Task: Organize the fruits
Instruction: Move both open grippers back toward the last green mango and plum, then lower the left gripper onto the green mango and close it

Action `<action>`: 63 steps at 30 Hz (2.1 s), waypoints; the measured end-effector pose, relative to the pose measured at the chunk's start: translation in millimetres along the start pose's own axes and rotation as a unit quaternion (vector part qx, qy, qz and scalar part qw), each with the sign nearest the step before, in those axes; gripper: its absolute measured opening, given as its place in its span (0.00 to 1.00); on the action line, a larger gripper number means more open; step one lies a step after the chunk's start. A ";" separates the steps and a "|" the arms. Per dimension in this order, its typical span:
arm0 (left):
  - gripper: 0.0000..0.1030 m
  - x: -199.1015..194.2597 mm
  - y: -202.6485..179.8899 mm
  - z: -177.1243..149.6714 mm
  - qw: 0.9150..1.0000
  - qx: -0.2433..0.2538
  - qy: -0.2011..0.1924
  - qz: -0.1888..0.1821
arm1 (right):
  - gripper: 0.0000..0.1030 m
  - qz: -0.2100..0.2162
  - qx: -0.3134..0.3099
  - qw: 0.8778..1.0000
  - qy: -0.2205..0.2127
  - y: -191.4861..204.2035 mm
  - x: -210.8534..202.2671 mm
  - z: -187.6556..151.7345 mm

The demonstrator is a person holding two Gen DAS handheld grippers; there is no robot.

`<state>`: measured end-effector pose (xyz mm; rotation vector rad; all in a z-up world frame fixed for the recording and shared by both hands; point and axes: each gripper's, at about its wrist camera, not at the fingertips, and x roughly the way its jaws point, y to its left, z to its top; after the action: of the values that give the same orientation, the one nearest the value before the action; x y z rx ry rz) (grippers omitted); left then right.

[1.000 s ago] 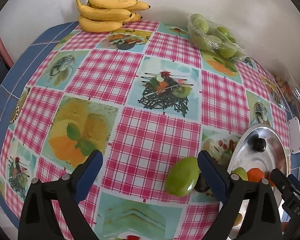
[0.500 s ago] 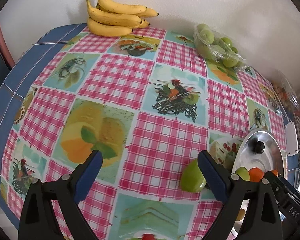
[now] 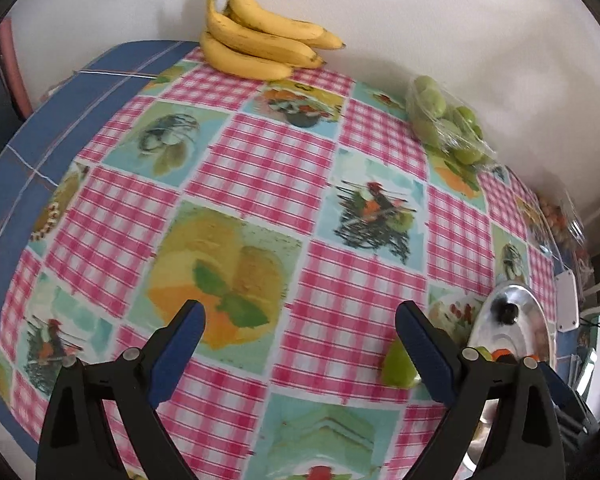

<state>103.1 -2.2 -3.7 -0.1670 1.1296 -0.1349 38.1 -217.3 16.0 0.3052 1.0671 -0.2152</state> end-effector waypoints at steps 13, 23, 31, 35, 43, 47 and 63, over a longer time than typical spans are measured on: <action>0.93 -6.8 47.1 13.0 0.999 -0.022 -0.009 0.048 | 1.00 0.034 -0.009 0.998 0.049 45.6 23.8 -6.2; 0.93 7.5 30.5 9.4 0.999 -0.008 0.025 0.022 | 1.00 0.009 -0.014 0.997 0.075 38.7 29.8 -1.7; 0.93 19.0 -1.4 2.2 0.999 0.026 0.044 -0.001 | 1.00 -0.015 0.013 0.997 0.072 7.8 24.1 2.6; 0.92 25.3 -14.0 -2.4 0.998 0.040 0.052 -0.007 | 1.00 -0.021 0.025 0.997 0.076 -5.9 23.6 2.5; 0.72 38.6 -37.1 -9.9 0.994 0.055 0.082 -0.051 | 1.00 -0.030 0.044 0.996 0.076 -28.1 21.2 0.8; 0.67 38.8 -55.0 -15.5 0.991 0.076 0.084 -0.068 | 1.00 -0.032 0.050 0.995 0.076 -36.3 20.5 0.0; 0.38 52.2 -74.6 -25.1 0.984 0.095 0.112 -0.099 | 1.00 -0.036 0.053 0.995 0.078 -42.9 19.2 -1.6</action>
<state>100.7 -86.9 -45.5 -0.0960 1.3152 -0.4465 32.0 -257.4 -7.7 0.3845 1.2238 -0.3172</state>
